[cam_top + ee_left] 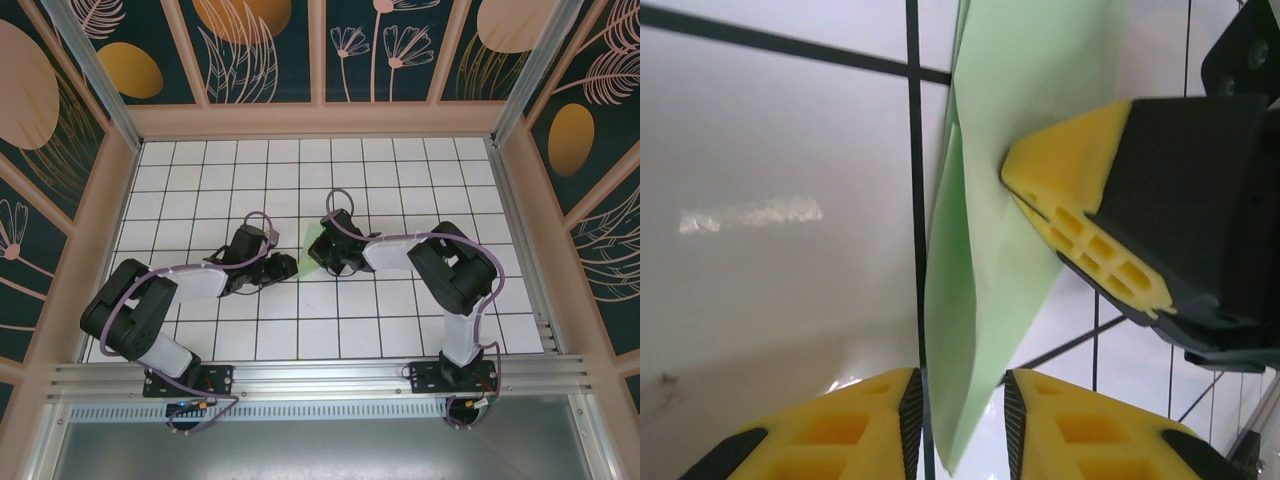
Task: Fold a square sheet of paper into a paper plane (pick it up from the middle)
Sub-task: Fourth fold the wing at the center of the table.
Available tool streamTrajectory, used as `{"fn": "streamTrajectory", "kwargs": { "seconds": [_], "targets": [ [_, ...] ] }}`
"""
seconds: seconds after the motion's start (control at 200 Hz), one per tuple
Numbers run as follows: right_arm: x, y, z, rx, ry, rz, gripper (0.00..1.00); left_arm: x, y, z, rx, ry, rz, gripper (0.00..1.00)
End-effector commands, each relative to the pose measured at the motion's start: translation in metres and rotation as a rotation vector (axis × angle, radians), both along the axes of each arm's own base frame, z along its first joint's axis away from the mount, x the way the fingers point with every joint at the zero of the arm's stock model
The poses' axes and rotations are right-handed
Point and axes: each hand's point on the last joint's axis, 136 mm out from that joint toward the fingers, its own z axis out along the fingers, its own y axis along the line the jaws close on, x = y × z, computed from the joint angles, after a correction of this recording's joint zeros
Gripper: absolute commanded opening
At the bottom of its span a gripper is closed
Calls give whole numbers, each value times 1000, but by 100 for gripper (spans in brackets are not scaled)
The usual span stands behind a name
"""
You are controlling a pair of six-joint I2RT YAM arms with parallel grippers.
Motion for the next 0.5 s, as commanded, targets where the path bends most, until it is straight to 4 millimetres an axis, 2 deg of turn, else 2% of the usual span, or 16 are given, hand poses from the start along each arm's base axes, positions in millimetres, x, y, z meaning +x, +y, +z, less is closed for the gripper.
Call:
{"fn": "streamTrajectory", "kwargs": {
  "seconds": [0.0,0.22,0.495],
  "targets": [
    [-18,-16,-33,-92,95,-50,0,-3,-4,7,-12,-17,-24,30],
    [-18,-16,-34,-98,90,-34,0,10,-4,-1,52,-62,-51,21],
    [-21,-14,-37,-93,101,-14,0,3,-5,-5,46,-54,-89,11]
  ]
}}
